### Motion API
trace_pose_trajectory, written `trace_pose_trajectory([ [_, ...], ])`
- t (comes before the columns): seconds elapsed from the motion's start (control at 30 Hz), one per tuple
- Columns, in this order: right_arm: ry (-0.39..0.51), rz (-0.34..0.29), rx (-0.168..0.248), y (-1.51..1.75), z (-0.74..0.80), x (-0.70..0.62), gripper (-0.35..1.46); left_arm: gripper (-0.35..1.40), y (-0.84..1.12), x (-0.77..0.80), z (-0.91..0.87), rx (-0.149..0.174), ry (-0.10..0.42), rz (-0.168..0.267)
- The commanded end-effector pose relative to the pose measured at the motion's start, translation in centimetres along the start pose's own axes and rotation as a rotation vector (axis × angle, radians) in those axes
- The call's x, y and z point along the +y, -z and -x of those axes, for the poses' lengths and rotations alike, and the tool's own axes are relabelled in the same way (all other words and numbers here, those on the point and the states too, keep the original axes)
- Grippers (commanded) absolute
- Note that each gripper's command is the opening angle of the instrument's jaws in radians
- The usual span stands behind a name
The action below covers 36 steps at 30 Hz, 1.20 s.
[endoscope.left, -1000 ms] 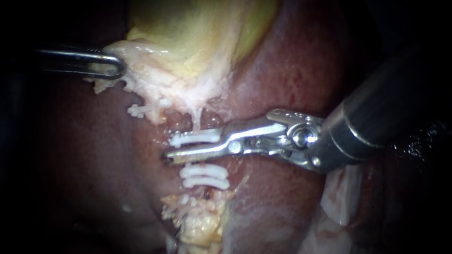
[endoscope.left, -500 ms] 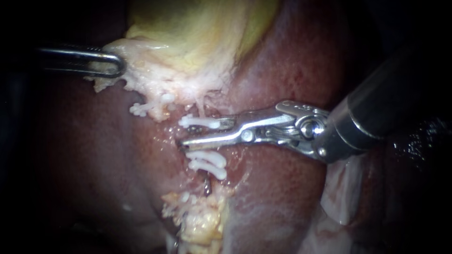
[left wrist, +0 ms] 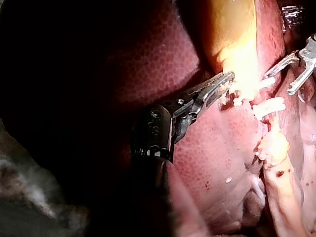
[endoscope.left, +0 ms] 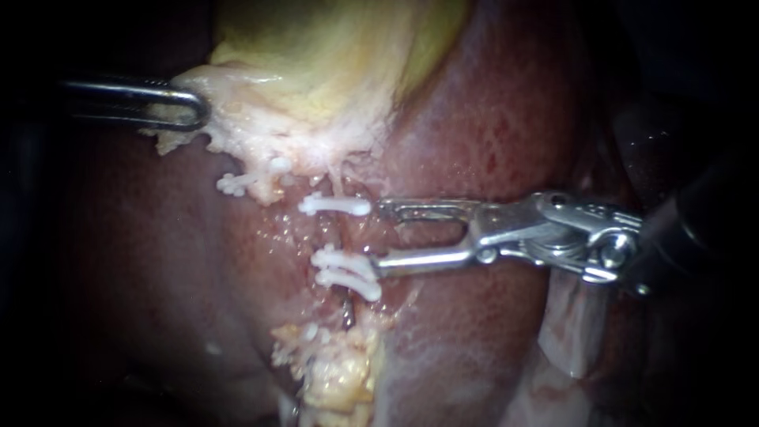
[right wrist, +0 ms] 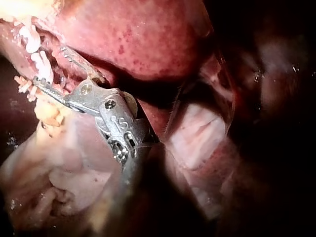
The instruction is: Going back third clip right tube
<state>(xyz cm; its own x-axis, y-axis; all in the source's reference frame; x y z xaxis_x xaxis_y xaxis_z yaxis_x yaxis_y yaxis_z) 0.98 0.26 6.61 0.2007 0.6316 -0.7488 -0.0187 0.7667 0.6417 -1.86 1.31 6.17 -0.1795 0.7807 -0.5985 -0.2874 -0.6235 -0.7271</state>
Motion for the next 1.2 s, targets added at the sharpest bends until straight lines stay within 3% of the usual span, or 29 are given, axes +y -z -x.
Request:
trace_pose_trajectory([
  [0.03,0.011,-0.003,0.000,0.04,-0.02,-0.02,0.50,-0.35,0.00,0.00,0.00,0.000,0.000,0.000],
  [0.3,0.125,-0.018,-0.002,0.30,-0.10,-0.11,0.50,-0.35,-0.01,0.00,0.01,0.000,0.000,0.000],
  [0.57,0.191,-0.028,-0.009,0.49,-0.08,-0.13,0.50,-0.35,-0.06,0.00,0.06,0.001,-0.003,-0.004],
  [0.77,0.216,-0.027,-0.053,0.58,-0.12,-0.15,0.50,-0.35,-0.11,-0.05,0.11,0.002,-0.007,-0.006],
  [0.93,0.232,-0.026,-0.109,0.59,-0.15,-0.19,0.50,-0.35,-0.24,-0.10,0.22,-0.006,-0.013,-0.009],
  [1.2,0.232,-0.027,-0.112,0.59,-0.15,-0.23,0.50,-0.35,-0.54,-0.19,0.33,-0.014,-0.020,-0.001],
])
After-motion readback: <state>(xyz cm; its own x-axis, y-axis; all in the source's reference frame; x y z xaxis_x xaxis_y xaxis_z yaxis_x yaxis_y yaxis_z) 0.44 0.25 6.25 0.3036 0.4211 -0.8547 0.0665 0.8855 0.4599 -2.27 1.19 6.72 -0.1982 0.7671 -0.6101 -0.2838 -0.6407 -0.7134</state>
